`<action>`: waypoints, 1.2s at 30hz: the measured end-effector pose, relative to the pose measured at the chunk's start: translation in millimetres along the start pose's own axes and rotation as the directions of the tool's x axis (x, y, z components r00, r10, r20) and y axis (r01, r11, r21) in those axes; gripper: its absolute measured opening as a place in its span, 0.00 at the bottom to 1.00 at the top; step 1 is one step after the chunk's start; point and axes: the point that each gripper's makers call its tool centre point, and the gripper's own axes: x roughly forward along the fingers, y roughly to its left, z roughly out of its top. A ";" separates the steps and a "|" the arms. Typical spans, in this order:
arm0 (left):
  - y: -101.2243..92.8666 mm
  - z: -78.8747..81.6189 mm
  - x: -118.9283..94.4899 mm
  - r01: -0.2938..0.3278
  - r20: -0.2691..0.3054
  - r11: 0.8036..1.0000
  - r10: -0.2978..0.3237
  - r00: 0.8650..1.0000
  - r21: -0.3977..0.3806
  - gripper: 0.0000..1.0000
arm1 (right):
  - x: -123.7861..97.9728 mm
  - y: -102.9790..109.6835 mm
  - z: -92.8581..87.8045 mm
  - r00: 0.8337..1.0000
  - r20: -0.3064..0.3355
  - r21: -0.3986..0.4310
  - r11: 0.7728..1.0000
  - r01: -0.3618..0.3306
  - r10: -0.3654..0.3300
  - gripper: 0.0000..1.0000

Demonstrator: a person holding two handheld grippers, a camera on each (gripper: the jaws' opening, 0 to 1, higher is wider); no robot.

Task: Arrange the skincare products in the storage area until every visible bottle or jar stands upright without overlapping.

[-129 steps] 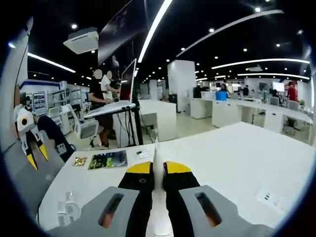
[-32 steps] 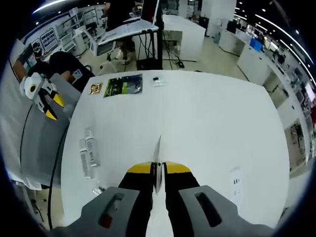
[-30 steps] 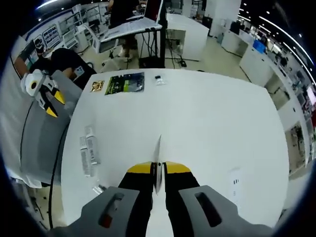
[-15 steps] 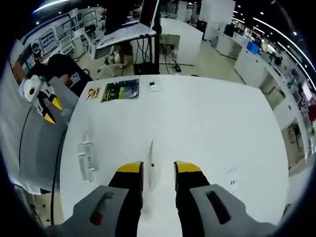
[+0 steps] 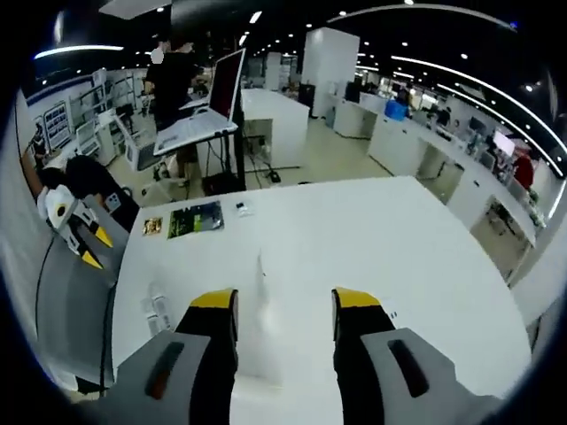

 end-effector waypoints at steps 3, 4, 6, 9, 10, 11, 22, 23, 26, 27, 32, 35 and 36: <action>0.6 1.3 -0.8 -0.003 0.008 1.000 0.003 1.000 0.000 0.27 | -21.9 -6.5 -15.7 0.999 0.008 0.013 0.999 0.048 -0.048 0.42; 0.7 1.6 -0.9 -0.005 0.009 1.000 0.005 1.000 0.002 0.27 | -25.6 -7.3 -21.6 0.999 0.001 0.026 0.998 0.053 -0.053 0.42; 0.6 2.7 -1.5 -0.006 0.016 1.000 0.006 1.000 0.006 0.27 | -32.3 -9.5 -41.2 0.998 -0.033 0.053 0.997 0.059 -0.057 0.44; 0.4 3.8 -2.0 -0.007 0.022 1.000 0.007 1.000 0.009 0.27 | -34.7 -0.7 -76.9 0.989 -0.141 0.047 0.998 0.043 -0.036 0.47; 0.4 3.9 -2.2 -0.007 0.024 1.000 0.007 1.000 0.010 0.27 | -33.7 5.1 -90.4 0.984 -0.180 0.037 0.999 0.028 -0.021 0.48; 0.3 3.9 -2.3 -0.007 0.024 1.000 0.007 1.000 0.009 0.27 | -32.2 15.2 -100.1 0.979 -0.203 0.043 0.999 -0.013 0.021 0.46; 1.4 4.0 -3.4 -0.014 0.030 1.000 0.013 0.999 0.013 0.27 | -11.9 86.7 -188.1 0.874 -0.442 0.009 0.976 -0.220 0.201 0.55; 2.0 3.1 -3.3 -0.017 0.026 1.000 0.017 1.000 0.014 0.27 | -11.1 89.1 -195.4 0.859 -0.473 -0.028 0.972 -0.235 0.194 0.56; 3.4 2.3 -2.9 -0.023 0.020 1.000 0.023 1.000 0.010 0.27 | -10.6 89.0 -210.5 0.818 -0.557 -0.150 0.951 -0.271 0.145 0.57; 3.4 2.3 -2.9 -0.023 0.020 1.000 0.023 1.000 0.008 0.27 | -8.1 84.9 -214.9 0.815 -0.562 -0.173 0.944 -0.280 0.139 0.57; 1.6 2.1 -2.7 -0.018 0.018 1.000 0.017 1.000 0.023 0.27 | 3.0 82.3 -217.6 0.816 -0.575 -0.372 0.870 -0.322 0.056 0.61; 3.3 2.0 -2.7 -0.023 0.018 1.000 0.022 1.000 0.015 0.27 | 9.2 79.8 -218.9 0.801 -0.598 -0.476 0.799 -0.367 0.012 0.63; 3.6 1.9 -2.7 -0.023 0.018 1.000 0.023 1.000 0.014 0.27 | 12.9 76.2 -216.9 0.802 -0.597 -0.520 0.771 -0.367 -0.021 0.64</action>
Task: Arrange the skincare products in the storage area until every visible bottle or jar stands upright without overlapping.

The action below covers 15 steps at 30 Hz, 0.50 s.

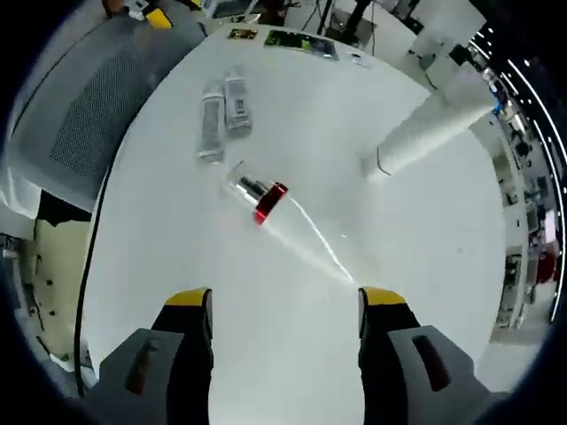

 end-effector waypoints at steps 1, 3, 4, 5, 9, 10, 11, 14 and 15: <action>0.0 -0.1 0.1 0.001 0.000 1.000 -0.001 1.000 -0.001 0.27 | 1.5 -2.2 0.7 1.000 -0.015 -0.026 1.000 0.009 -0.009 0.63; -0.6 -0.7 0.3 0.003 -0.004 1.000 -0.003 1.000 0.002 0.27 | 5.4 -4.6 8.3 1.000 -0.013 -0.114 0.993 0.017 -0.019 0.64; -1.1 -0.7 0.5 0.005 -0.004 1.000 -0.005 1.000 0.003 0.27 | 7.1 -3.6 9.3 1.000 -0.023 -0.134 0.991 0.005 -0.008 0.63; -1.4 -1.2 0.7 0.006 -0.007 1.000 -0.006 1.000 0.002 0.27 | 8.8 2.1 12.7 0.999 -0.035 -0.153 0.988 -0.030 0.025 0.63; -0.9 -2.0 1.0 0.005 -0.009 1.000 -0.005 1.000 0.001 0.27 | 17.5 6.4 16.2 0.997 -0.047 -0.198 0.977 -0.072 0.064 0.63; -0.6 -2.1 1.0 0.004 -0.009 1.000 -0.004 1.000 0.001 0.27 | 19.0 5.6 16.9 0.997 -0.043 -0.203 0.977 -0.070 0.063 0.63; 0.0 -2.7 0.9 0.001 -0.012 1.000 -0.001 1.000 0.001 0.27 | 20.9 4.9 17.4 0.997 -0.044 -0.204 0.976 -0.073 0.065 0.63; 1.2 -2.7 0.7 -0.004 -0.012 1.000 0.004 1.000 -0.002 0.27 | 24.9 7.5 16.7 0.995 -0.053 -0.217 0.971 -0.099 0.090 0.63; 1.4 -2.9 0.7 -0.005 -0.013 1.000 0.005 1.000 -0.001 0.27 | 26.5 7.0 15.9 0.994 -0.058 -0.217 0.971 -0.103 0.093 0.63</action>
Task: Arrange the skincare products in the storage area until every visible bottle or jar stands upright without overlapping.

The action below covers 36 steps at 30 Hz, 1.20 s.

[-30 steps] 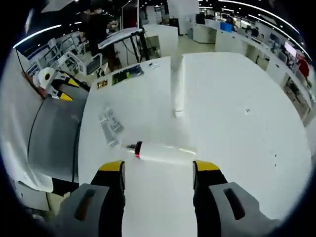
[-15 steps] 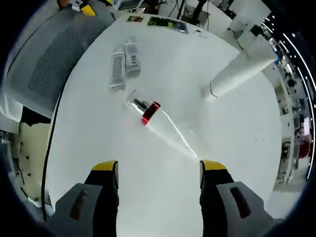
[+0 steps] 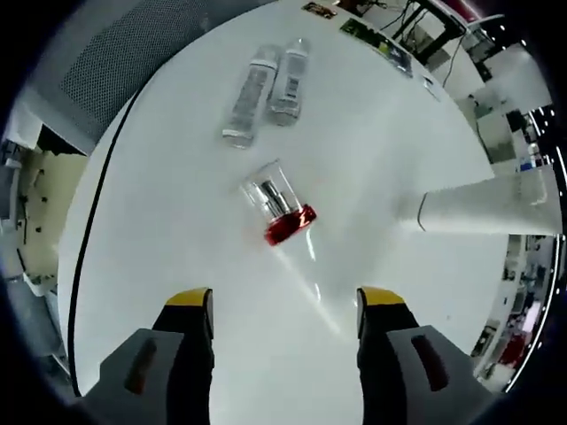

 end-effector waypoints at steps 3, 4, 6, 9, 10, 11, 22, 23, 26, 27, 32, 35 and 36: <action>-0.2 0.2 0.1 0.000 0.001 1.000 0.000 1.000 0.002 0.27 | 1.5 -1.7 0.0 1.000 0.000 0.008 1.000 -0.012 0.012 0.63; -0.3 0.2 0.1 0.001 0.001 1.000 -0.001 1.000 0.003 0.27 | 1.4 -2.2 0.5 1.000 0.000 0.008 1.000 -0.012 0.012 0.63; -1.4 -0.4 0.5 0.006 -0.004 1.000 -0.006 1.000 0.004 0.27 | 1.9 -3.5 -0.1 1.000 -0.001 0.007 1.000 -0.014 0.014 0.63; -2.2 -2.2 1.4 0.010 -0.010 1.000 -0.010 1.000 0.009 0.27 | 2.8 -4.9 -1.2 1.000 -0.009 0.002 1.000 -0.015 0.015 0.62; -2.1 -2.7 1.5 0.010 -0.013 1.000 -0.010 1.000 0.012 0.27 | 3.8 -5.6 -1.9 1.000 -0.011 0.000 1.000 -0.015 0.015 0.62; -1.9 -2.8 1.4 0.009 -0.013 1.000 -0.009 1.000 0.014 0.27 | 4.4 -6.1 -2.2 1.000 -0.013 -0.003 1.000 -0.016 0.016 0.62; -2.7 -4.4 2.3 0.016 -0.021 1.000 -0.016 1.000 0.005 0.27 | 11.8 -17.1 -0.3 0.999 -0.016 -0.032 0.999 -0.031 0.030 0.58; -2.7 -4.4 2.3 0.016 -0.023 1.000 -0.016 1.000 0.005 0.27 | 12.4 -18.2 0.6 0.999 -0.010 -0.030 0.999 -0.031 0.031 0.57; -3.7 -5.7 2.9 0.021 -0.031 1.000 -0.021 0.999 0.004 0.27 | 15.4 -19.9 3.7 0.999 0.007 -0.027 0.999 -0.040 0.040 0.53; -4.0 -6.5 3.1 0.022 -0.034 1.000 -0.022 0.999 0.006 0.26 | 16.2 -19.7 4.5 0.999 0.010 -0.030 0.999 -0.044 0.045 0.52; -4.2 -7.8 3.4 0.024 -0.040 1.000 -0.024 0.999 0.006 0.26 | 21.9 -19.4 6.7 0.997 0.026 -0.009 0.998 -0.069 0.069 0.48; -4.1 -8.2 3.5 0.024 -0.042 1.000 -0.024 0.999 0.003 0.26 | 23.6 -24.1 7.8 0.998 0.030 0.012 0.999 -0.052 0.052 0.44; -4.1 -8.3 3.5 0.025 -0.042 1.000 -0.025 0.999 0.002 0.26 | 23.5 -24.6 8.5 0.998 0.030 0.010 0.999 -0.051 0.051 0.43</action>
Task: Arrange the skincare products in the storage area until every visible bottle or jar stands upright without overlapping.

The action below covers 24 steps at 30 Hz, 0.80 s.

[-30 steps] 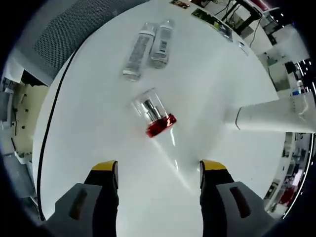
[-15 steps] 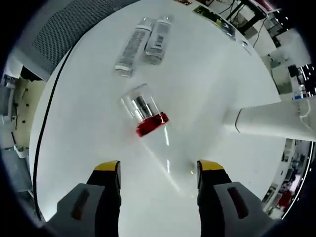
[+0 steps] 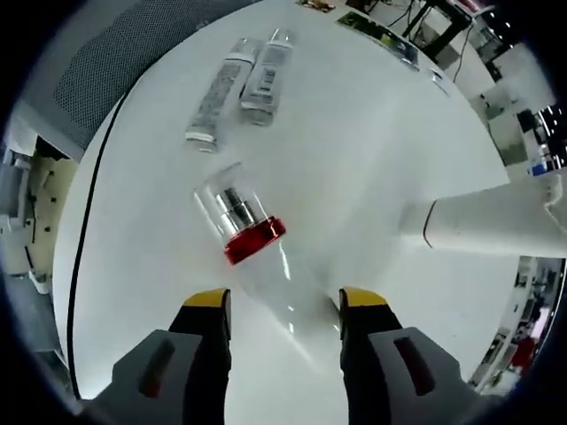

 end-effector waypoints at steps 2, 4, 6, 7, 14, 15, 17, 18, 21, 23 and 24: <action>-0.8 -0.6 0.3 0.004 -0.003 1.000 -0.004 1.000 0.001 0.26 | 2.4 -0.9 -0.5 1.000 -0.011 -0.012 1.000 0.002 -0.003 0.42; -1.5 -0.7 0.4 0.006 -0.004 1.000 -0.006 1.000 0.004 0.26 | 4.8 -1.8 -0.7 1.000 -0.020 -0.020 1.000 0.005 -0.006 0.41; -1.9 -1.1 0.6 0.008 -0.005 1.000 -0.008 1.000 0.005 0.26 | 6.7 -3.2 0.2 1.000 -0.026 -0.023 1.000 0.014 -0.015 0.41; -2.0 -1.7 0.8 0.008 -0.009 1.000 -0.008 1.000 0.004 0.26 | 5.8 -3.4 0.2 1.000 -0.027 -0.011 1.000 0.005 -0.005 0.40; -2.3 -5.3 2.2 0.013 -0.028 1.000 -0.013 1.000 0.007 0.25 | 7.7 -3.5 -0.9 0.999 -0.025 0.139 0.990 -0.019 0.023 0.36; -2.3 -4.7 2.1 0.014 -0.025 1.000 -0.014 1.000 0.002 0.25 | 7.9 -4.0 -1.1 0.999 -0.023 0.180 0.983 -0.019 0.024 0.36; -3.1 -4.0 2.1 0.018 -0.022 1.000 -0.018 1.000 -0.004 0.25 | 8.6 -4.7 -0.1 1.000 0.001 0.236 0.971 -0.022 0.022 0.35; -4.3 -3.3 2.2 0.023 -0.019 1.000 -0.024 1.000 -0.006 0.25 | 8.1 -4.9 -0.1 1.000 0.015 0.282 0.959 -0.021 0.018 0.35; -5.2 -3.5 2.3 0.028 -0.021 1.000 -0.028 0.999 -0.006 0.25 | 8.2 -7.0 1.2 0.999 0.049 0.454 0.891 -0.022 -0.001 0.33; -4.6 -4.2 2.3 0.025 -0.025 1.000 -0.025 0.999 -0.008 0.25 | 8.7 -7.4 3.8 0.995 0.098 0.561 0.826 -0.054 -0.001 0.32; -4.3 -4.0 2.4 0.024 -0.023 1.000 -0.025 0.999 -0.010 0.25 | 9.0 -7.2 4.0 0.994 0.108 0.576 0.815 -0.062 0.000 0.31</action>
